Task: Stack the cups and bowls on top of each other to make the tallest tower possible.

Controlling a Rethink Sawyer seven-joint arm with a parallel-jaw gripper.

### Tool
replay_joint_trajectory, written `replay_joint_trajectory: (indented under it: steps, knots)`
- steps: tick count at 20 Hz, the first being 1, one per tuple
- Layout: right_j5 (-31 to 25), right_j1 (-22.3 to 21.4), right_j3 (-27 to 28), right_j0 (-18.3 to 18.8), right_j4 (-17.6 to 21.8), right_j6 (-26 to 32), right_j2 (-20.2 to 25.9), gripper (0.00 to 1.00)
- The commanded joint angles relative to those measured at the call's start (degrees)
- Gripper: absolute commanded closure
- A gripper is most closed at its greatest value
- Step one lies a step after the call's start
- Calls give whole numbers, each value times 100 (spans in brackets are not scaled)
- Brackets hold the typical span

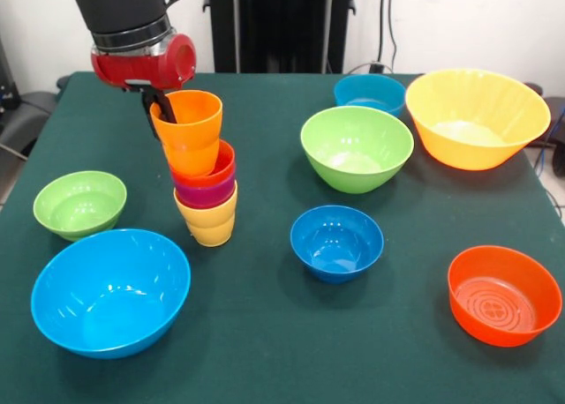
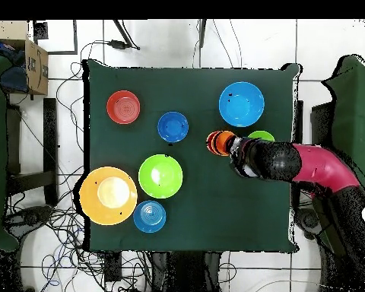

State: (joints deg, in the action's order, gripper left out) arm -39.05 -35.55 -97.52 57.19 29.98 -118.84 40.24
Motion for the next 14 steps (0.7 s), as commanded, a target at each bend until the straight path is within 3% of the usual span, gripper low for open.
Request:
replay_joint_trajectory:
  steps: [1,14]
  knots:
    - [-620,-59,-186,-95,401,1563,128,100]
    - [-293,135,-243,-281,433,1212,123,100]
